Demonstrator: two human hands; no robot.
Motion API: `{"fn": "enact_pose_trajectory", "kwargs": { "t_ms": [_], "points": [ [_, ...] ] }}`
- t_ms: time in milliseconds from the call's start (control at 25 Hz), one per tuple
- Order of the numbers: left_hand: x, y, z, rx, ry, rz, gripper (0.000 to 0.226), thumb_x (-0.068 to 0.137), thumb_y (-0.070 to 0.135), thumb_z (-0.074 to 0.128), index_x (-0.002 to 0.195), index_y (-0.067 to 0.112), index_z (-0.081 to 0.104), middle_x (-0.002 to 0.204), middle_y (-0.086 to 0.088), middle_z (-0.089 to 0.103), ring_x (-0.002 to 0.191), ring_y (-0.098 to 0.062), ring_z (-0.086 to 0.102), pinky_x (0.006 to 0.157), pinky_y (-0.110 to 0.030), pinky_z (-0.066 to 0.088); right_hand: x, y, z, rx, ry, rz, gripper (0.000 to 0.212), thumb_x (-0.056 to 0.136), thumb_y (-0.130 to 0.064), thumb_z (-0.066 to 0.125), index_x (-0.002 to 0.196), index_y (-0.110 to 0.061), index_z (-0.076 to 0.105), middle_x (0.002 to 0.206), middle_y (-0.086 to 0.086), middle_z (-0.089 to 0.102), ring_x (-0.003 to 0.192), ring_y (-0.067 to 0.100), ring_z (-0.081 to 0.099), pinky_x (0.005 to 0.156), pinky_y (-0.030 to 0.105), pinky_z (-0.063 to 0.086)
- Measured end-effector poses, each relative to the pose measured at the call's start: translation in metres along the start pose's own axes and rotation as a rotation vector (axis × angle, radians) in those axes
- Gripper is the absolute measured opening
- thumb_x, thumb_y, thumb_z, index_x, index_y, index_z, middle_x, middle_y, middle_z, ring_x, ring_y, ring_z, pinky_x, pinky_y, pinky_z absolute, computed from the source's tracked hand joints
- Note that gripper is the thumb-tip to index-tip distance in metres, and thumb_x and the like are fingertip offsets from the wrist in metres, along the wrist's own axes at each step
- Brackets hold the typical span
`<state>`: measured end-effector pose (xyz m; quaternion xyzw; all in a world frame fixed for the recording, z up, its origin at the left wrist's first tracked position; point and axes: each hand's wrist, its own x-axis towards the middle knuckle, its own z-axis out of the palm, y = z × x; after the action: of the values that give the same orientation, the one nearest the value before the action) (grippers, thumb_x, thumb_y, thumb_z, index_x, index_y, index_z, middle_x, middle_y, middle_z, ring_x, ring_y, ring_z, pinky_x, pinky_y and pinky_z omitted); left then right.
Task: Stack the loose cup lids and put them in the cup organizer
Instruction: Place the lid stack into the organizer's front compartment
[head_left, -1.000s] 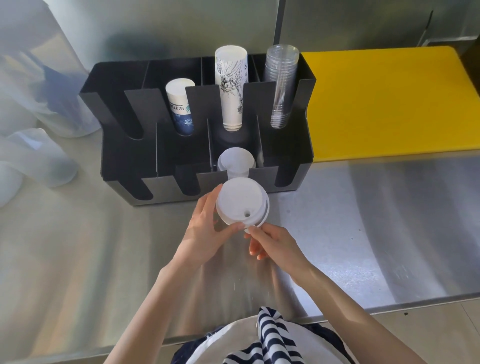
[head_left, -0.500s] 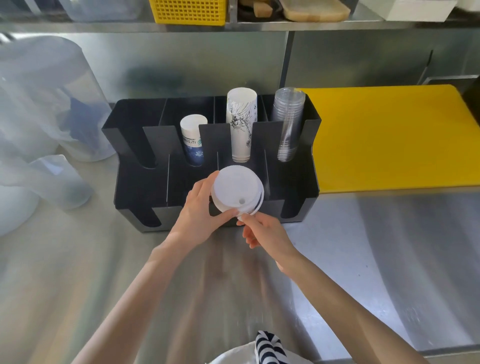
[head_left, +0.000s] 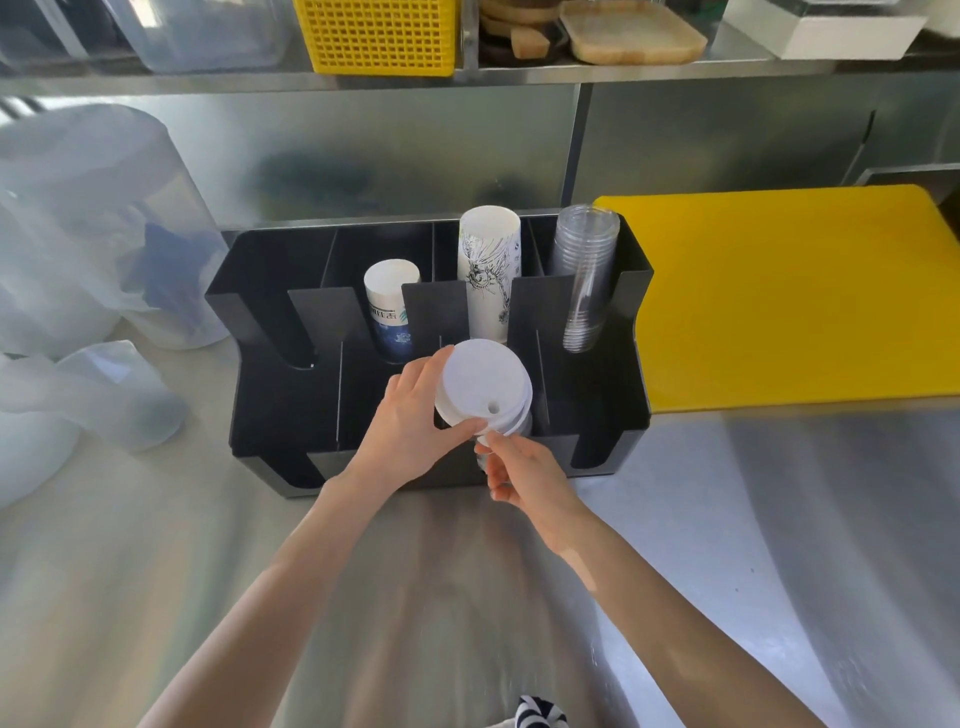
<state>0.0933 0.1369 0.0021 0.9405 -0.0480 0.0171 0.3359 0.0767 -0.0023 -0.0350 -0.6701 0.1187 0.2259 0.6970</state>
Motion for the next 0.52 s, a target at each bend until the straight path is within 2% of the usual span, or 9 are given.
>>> {"fn": "enact_pose_trajectory", "kwargs": {
  "t_ms": [320,520],
  "points": [
    [0.007,0.005,0.002,0.114,-0.004,0.03,0.078,0.069,0.044,0.068,0.134,0.024,0.031,0.141,-0.004,0.04,0.127,-0.029,0.035,0.105,-0.047,0.03,-0.004,0.003,0.004,0.086,0.053,0.042,0.021,0.087,-0.029,0.052,0.073,-0.018,0.063,0.065,-0.001,0.053,0.06,0.01,0.05,0.062,0.021,0.047],
    [0.013,0.003,0.005,0.21,-0.009,0.078,0.077,0.068,0.049,0.067,0.133,0.023,0.033,0.139,-0.001,0.045,0.127,-0.026,0.034,0.105,-0.047,0.029,-0.005,0.005,0.005,0.127,0.121,0.056,0.023,0.085,-0.029,0.055,0.065,-0.018,0.059,0.062,-0.001,0.053,0.057,0.01,0.049,0.06,0.02,0.046]
  ]
}}
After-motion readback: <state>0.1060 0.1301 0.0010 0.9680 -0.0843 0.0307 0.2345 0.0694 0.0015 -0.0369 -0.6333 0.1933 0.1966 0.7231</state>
